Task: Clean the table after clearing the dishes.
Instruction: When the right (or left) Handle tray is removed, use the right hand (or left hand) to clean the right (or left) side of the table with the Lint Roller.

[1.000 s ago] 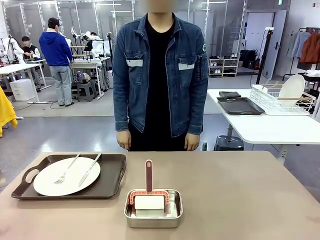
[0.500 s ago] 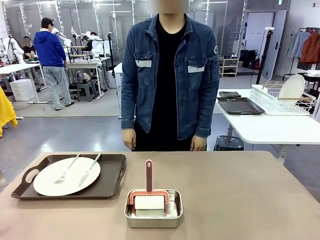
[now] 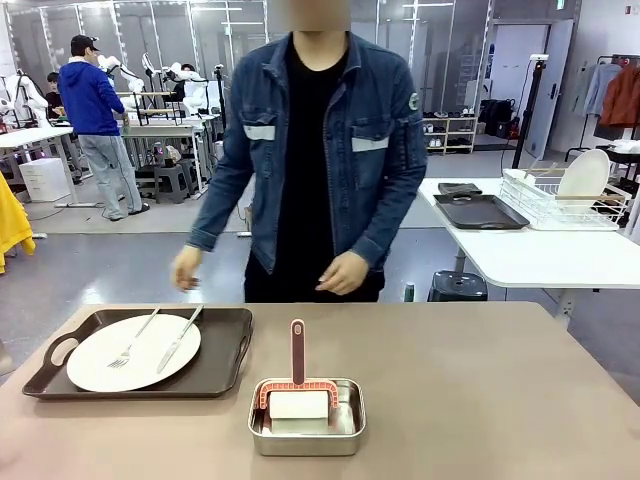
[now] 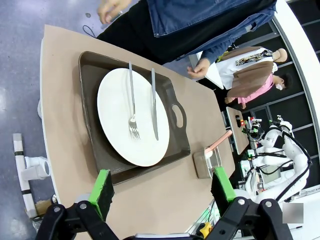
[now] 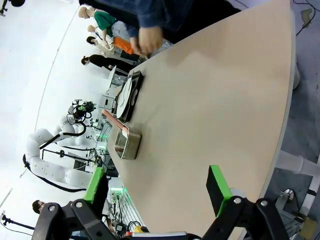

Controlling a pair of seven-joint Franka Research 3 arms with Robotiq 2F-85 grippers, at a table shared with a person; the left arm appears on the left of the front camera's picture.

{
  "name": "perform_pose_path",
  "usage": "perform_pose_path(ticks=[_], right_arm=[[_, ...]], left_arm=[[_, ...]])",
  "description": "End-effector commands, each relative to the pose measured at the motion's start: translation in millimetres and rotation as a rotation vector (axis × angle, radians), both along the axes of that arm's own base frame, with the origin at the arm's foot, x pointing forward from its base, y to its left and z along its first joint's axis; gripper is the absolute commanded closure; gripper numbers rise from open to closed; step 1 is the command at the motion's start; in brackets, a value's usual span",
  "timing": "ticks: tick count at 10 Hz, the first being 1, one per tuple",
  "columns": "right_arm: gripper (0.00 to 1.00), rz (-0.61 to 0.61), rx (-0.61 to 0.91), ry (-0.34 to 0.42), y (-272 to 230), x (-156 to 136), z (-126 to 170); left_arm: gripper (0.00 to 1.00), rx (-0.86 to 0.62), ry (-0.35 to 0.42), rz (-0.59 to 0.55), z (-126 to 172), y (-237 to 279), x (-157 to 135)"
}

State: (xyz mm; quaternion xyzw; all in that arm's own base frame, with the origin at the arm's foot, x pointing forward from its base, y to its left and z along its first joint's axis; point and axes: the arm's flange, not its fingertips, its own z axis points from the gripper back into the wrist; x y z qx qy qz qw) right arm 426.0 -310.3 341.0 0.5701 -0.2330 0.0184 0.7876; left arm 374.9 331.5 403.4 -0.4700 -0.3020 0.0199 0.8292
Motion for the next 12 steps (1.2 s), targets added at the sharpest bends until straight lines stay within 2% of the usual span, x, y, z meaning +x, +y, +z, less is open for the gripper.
perform_pose_path(ticks=[1, 12], right_arm=[[0.0, 0.008, 0.007, -0.008, 2.7, -2.2, 0.6], [0.0, 0.008, 0.007, -0.008, 2.7, -2.2, 0.6]], left_arm=[[0.0, -0.002, -0.022, -0.006, 0.2, 1.3, -3.5], [0.0, -0.002, -0.022, -0.006, 0.2, 1.3, -3.5]])
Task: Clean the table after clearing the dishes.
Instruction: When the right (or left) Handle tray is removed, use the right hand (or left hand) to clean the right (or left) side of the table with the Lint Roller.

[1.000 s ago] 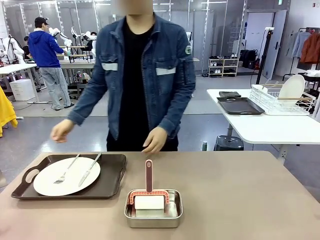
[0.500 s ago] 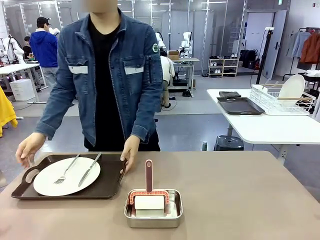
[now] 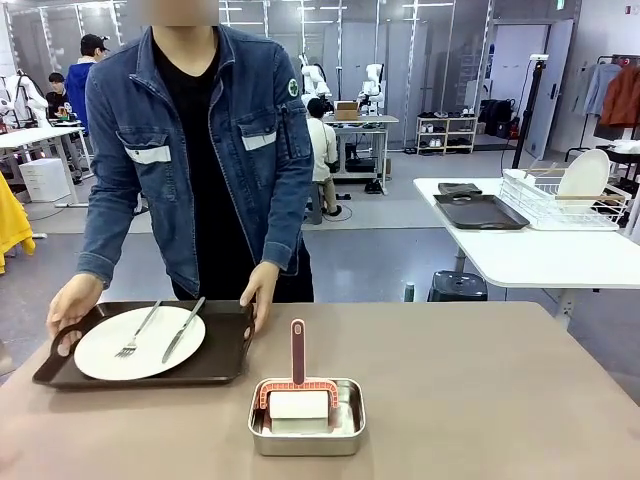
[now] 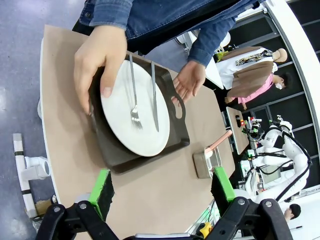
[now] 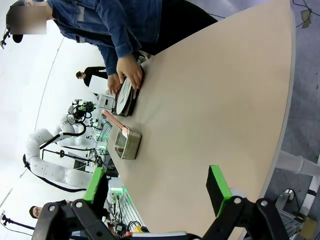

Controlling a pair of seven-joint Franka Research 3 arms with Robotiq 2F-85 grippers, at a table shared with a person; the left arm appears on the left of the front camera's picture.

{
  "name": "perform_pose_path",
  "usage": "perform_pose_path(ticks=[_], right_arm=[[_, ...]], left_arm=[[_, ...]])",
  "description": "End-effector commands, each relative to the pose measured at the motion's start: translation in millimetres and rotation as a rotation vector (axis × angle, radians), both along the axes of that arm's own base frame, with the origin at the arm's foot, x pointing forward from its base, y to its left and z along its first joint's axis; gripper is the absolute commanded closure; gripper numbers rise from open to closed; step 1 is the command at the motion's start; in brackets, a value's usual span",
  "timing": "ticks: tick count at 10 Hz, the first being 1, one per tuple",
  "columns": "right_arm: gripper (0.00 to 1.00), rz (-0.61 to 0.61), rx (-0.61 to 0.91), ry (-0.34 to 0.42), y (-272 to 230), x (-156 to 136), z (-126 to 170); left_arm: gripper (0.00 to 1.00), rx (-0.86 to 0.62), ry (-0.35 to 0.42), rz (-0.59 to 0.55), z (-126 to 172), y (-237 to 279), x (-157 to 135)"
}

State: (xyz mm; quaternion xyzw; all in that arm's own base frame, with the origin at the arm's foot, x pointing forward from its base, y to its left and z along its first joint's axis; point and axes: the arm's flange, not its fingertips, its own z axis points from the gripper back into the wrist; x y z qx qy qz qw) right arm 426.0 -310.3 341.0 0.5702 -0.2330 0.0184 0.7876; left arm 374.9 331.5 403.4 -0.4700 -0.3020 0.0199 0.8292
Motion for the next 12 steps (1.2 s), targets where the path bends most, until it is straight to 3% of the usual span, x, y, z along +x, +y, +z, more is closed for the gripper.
perform_pose_path(ticks=[1, 7, 8, 12], right_arm=[[0.0, 0.008, 0.007, -0.008, 3, -2, 1], [0.0, 0.008, 0.007, -0.008, 3, -2, 1], [0.0, 0.008, 0.007, -0.008, 3, -2, 1], [0.0, 0.008, 0.007, -0.008, 3, -2, 1]], left_arm=[[0.0, -0.002, -0.022, -0.006, 0, 1, -3], [0.0, 0.0, 0.0, 0.0, 0, 0, 0], [0.0, 0.066, -0.048, -0.035, 10, -30, 3], [0.0, 0.287, -0.108, -0.155, 69, -166, 45]])
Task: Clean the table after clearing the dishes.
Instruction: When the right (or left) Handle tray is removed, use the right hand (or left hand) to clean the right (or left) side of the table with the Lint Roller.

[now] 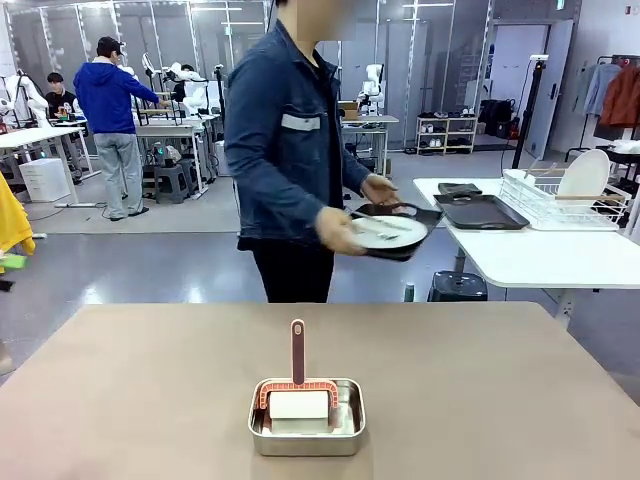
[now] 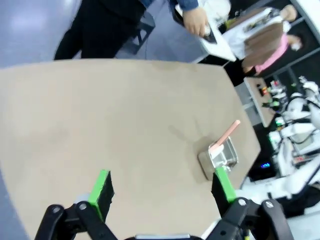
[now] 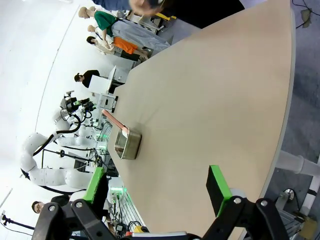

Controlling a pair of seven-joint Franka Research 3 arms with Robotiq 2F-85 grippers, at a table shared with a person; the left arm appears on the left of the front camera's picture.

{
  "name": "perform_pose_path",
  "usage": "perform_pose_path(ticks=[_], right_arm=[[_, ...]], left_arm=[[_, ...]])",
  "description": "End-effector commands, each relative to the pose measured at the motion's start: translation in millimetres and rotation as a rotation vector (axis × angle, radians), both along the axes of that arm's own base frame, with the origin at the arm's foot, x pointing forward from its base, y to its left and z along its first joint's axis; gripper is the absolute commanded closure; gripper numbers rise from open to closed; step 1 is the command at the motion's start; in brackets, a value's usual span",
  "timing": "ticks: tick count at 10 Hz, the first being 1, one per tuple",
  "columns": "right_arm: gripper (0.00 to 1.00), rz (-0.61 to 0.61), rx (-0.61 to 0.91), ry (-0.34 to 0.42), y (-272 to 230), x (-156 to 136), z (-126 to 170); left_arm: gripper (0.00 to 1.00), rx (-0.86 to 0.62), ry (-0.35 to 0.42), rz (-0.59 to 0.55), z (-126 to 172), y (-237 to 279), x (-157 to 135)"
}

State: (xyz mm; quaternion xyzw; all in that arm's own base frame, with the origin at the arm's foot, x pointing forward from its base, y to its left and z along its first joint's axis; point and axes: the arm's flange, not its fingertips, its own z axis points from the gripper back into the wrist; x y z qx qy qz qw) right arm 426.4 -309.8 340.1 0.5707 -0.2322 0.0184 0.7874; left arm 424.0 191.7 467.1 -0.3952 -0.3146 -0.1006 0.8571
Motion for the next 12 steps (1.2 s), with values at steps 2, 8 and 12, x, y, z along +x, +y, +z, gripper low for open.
perform_pose_path(ticks=[2, 8, 12], right_arm=[[0.0, 0.006, 0.006, -0.009, 2, -3, 2], [0.0, 0.006, 0.006, -0.009, 2, -3, 2], [0.0, 0.006, 0.006, -0.009, 2, -3, 2]], left_arm=[[0.0, 0.154, -0.073, -0.139, 33, -103, 4], [0.0, 0.529, -0.397, -0.774, 113, -343, -11], [0.0, 0.752, -0.439, -1.045, 128, -426, 9]])
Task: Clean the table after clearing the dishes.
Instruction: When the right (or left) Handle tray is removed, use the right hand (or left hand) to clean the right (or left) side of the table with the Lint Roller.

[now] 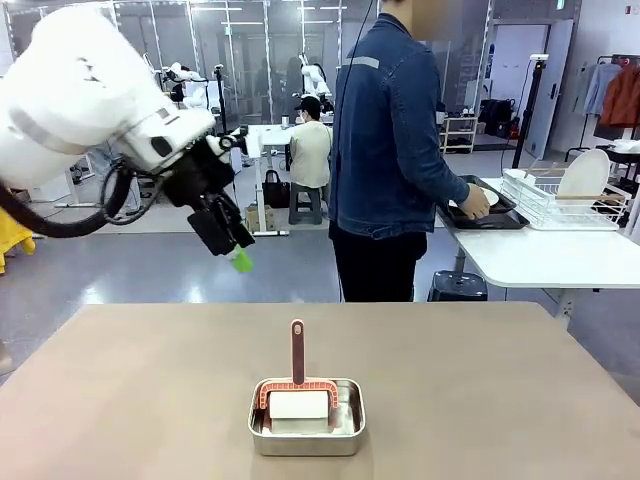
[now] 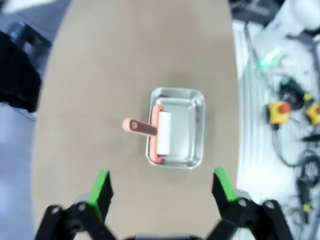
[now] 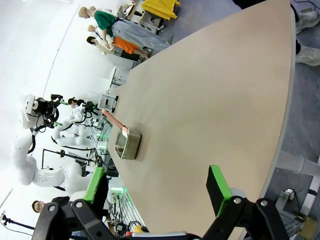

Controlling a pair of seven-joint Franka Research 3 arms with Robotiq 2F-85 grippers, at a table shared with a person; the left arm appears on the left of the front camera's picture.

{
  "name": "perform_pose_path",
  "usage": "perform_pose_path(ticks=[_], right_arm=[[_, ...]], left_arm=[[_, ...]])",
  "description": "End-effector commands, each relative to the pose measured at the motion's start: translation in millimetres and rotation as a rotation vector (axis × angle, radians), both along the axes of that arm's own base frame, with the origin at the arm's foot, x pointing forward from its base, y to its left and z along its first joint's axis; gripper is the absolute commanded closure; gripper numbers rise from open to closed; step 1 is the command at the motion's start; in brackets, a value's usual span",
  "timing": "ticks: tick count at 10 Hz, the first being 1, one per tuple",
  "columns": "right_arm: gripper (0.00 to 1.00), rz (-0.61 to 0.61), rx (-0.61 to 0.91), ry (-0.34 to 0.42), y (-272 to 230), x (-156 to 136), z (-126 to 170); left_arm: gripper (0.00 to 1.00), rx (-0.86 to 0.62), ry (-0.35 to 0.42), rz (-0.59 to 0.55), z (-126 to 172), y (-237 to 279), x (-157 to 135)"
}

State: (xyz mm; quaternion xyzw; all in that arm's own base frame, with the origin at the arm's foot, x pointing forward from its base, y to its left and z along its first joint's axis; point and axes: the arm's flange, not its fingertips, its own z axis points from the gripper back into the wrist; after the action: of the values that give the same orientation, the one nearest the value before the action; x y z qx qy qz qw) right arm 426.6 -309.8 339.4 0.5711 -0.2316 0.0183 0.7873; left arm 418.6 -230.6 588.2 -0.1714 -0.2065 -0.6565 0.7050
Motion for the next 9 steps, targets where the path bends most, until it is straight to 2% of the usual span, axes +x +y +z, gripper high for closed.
perform_pose_path(ticks=[1, 3, 4, 9], right_arm=[[0.0, 0.006, 0.005, -0.01, 2, -3, 2], [0.0, 0.006, 0.005, -0.01, 2, -3, 2], [0.0, 0.006, 0.005, -0.01, 2, -3, 2], [0.0, 0.006, 0.005, -0.01, 2, -3, 2]], left_arm=[[0.0, 0.114, -0.051, -0.087, 6, -15, 17], [0.0, 0.106, -0.009, -0.094, 13, -17, 12], [0.0, 0.086, -0.034, -0.068, -3, -21, 14], [0.0, 0.086, -0.034, -0.068, -3, -21, 14]])
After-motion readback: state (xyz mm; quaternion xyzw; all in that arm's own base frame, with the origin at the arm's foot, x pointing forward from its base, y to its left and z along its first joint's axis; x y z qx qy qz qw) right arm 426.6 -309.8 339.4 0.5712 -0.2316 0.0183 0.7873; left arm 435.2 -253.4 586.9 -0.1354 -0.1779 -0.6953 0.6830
